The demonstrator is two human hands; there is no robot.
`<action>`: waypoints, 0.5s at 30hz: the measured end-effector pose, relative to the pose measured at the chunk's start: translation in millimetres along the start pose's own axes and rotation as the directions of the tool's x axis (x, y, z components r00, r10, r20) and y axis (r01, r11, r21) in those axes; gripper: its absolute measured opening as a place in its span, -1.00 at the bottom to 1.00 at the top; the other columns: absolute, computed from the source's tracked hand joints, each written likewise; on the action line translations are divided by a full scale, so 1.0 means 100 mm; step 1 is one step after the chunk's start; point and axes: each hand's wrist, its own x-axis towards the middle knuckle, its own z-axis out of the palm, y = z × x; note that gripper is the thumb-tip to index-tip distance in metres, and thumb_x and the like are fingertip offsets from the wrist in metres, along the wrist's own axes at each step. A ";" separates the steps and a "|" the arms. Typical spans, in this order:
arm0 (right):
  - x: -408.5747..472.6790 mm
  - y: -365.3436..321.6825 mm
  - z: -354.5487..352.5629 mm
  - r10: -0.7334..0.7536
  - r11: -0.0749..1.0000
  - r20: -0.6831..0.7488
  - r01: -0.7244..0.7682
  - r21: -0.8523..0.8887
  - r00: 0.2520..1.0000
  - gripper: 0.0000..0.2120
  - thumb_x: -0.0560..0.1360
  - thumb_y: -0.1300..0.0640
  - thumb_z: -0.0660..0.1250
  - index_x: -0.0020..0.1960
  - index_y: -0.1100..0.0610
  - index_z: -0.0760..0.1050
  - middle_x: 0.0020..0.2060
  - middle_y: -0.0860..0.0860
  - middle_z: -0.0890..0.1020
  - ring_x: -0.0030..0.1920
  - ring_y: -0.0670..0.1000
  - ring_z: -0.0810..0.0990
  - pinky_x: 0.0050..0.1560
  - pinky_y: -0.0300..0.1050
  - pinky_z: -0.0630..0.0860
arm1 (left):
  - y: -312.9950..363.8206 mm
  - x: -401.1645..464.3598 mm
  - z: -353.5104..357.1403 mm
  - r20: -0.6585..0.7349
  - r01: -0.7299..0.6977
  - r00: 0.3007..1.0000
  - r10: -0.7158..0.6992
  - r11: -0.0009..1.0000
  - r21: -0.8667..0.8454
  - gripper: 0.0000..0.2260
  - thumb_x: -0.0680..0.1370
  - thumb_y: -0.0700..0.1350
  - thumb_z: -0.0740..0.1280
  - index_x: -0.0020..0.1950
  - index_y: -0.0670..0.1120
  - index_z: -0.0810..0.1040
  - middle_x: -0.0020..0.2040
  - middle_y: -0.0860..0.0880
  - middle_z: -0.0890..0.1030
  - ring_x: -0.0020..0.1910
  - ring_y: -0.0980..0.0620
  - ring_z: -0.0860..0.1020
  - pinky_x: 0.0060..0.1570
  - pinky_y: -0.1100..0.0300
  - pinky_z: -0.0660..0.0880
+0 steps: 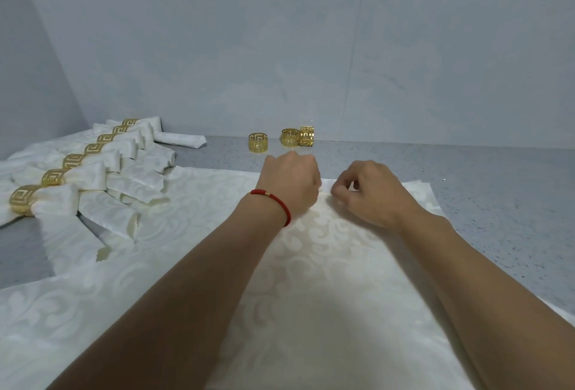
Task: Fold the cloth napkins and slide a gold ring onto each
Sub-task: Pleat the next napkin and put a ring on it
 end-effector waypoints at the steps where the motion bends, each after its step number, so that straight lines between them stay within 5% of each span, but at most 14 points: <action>1: -0.01 0.02 0.01 0.040 0.997 -0.015 -0.039 0.069 0.999 -0.83 0.52 0.10 0.34 -0.20 0.02 0.67 -0.24 -0.12 0.66 -0.22 -0.05 0.57 -0.11 -0.06 0.51 | -0.03 0.00 0.01 -0.006 0.039 0.999 -0.039 0.995 -0.096 -0.70 0.53 -0.12 0.28 0.19 0.13 0.64 0.08 0.00 0.65 0.12 -0.06 0.56 0.18 -0.01 0.48; 4: -0.03 0.07 0.06 0.083 0.985 -0.015 -0.080 0.151 0.996 -0.89 0.54 0.09 0.38 -0.16 -0.01 0.63 -0.25 -0.17 0.65 -0.26 -0.14 0.53 -0.11 -0.09 0.51 | -0.05 -0.03 0.02 -0.065 0.078 0.993 -0.096 0.968 -0.239 -0.77 0.53 -0.06 0.39 0.18 0.08 0.67 0.02 -0.03 0.68 0.04 -0.04 0.60 0.14 0.01 0.55; 6: -0.02 0.07 0.07 0.083 0.992 0.012 -0.083 0.095 0.997 -0.95 0.53 0.08 0.41 -0.02 0.01 0.63 -0.17 -0.13 0.64 -0.14 -0.06 0.55 0.02 0.00 0.53 | -0.04 -0.06 0.01 -0.054 0.052 0.996 -0.066 0.972 -0.227 -0.90 0.52 -0.10 0.42 -0.03 0.06 0.71 -0.13 0.02 0.67 -0.08 -0.04 0.58 0.01 0.07 0.54; 9: -0.01 0.05 0.04 0.075 0.997 0.029 -0.075 0.009 0.997 -0.92 0.52 0.05 0.42 -0.03 0.02 0.66 -0.16 -0.05 0.62 -0.02 0.04 0.56 0.11 0.10 0.52 | -0.01 -0.10 -0.01 -0.014 -0.008 1.000 0.006 0.980 -0.200 -0.64 0.48 -0.20 0.34 -0.46 -0.02 0.28 -0.49 0.03 0.27 -0.40 -0.06 0.27 -0.37 0.17 0.25; 11: -0.03 0.03 0.03 0.062 0.998 0.026 -0.061 -0.019 0.998 -0.94 0.51 0.05 0.41 -0.13 -0.02 0.61 -0.19 -0.08 0.63 -0.04 0.03 0.56 0.11 0.12 0.52 | -0.01 -0.09 -0.02 -0.005 -0.054 0.999 0.053 0.986 -0.155 -0.65 0.45 -0.24 0.30 -0.45 -0.03 0.22 -0.47 0.03 0.19 -0.42 -0.04 0.21 -0.36 0.16 0.20; 15: -0.04 -0.04 -0.01 0.034 0.999 0.034 -0.032 -0.044 0.999 -0.95 0.47 0.11 0.39 -0.13 -0.01 0.54 -0.19 -0.11 0.62 -0.06 0.02 0.56 0.12 0.09 0.47 | -0.02 -0.09 0.01 -0.041 -0.056 0.998 0.052 0.994 -0.091 -0.90 0.53 -0.17 0.36 -0.14 0.00 0.62 -0.15 0.10 0.51 -0.07 0.02 0.49 -0.01 0.05 0.46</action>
